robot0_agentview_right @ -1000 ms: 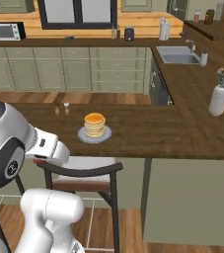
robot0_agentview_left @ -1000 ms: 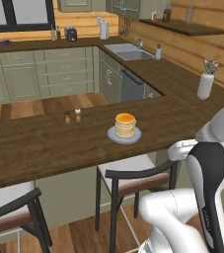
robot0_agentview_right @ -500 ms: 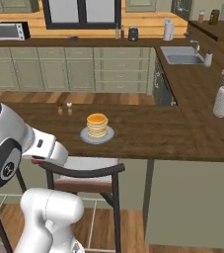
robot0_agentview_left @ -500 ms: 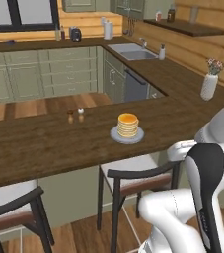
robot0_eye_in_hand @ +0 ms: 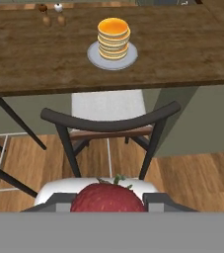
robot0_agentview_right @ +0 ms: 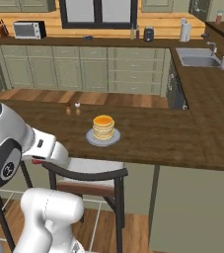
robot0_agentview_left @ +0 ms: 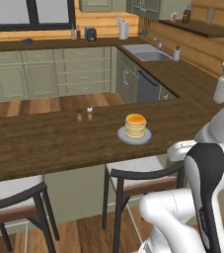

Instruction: Take the strawberry from the fridge and place it on top of the pancake, located on the dining counter.

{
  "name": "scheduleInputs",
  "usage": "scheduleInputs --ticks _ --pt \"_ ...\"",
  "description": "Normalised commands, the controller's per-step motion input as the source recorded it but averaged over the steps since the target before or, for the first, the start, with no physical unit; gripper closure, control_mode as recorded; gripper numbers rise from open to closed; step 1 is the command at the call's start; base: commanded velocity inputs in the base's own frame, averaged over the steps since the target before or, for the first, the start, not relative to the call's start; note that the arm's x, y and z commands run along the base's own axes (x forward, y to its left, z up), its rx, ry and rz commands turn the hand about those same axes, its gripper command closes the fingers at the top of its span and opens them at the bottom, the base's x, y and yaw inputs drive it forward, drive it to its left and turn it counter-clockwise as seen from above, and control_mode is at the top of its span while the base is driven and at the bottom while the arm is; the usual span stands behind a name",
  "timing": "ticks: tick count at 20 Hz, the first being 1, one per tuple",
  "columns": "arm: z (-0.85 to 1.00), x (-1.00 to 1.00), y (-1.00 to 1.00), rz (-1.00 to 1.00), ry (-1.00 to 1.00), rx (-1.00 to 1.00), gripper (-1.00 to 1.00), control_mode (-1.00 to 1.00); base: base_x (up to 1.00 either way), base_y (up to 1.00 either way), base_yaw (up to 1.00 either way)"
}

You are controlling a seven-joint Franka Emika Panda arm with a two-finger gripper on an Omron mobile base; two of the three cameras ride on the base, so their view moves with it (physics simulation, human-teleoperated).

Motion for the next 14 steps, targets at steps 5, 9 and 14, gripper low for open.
scheduleInputs --ticks 5,9,14 --pt "0.00 0.00 0.00 0.00 0.00 0.00 1.00 1.00 0.48 -0.15 -0.03" --pt "0.00 0.00 0.00 0.00 0.00 0.00 1.00 1.00 0.04 0.00 0.00" --pt "0.00 0.08 0.00 0.00 -0.01 0.00 1.00 -1.00 0.03 0.00 0.00"
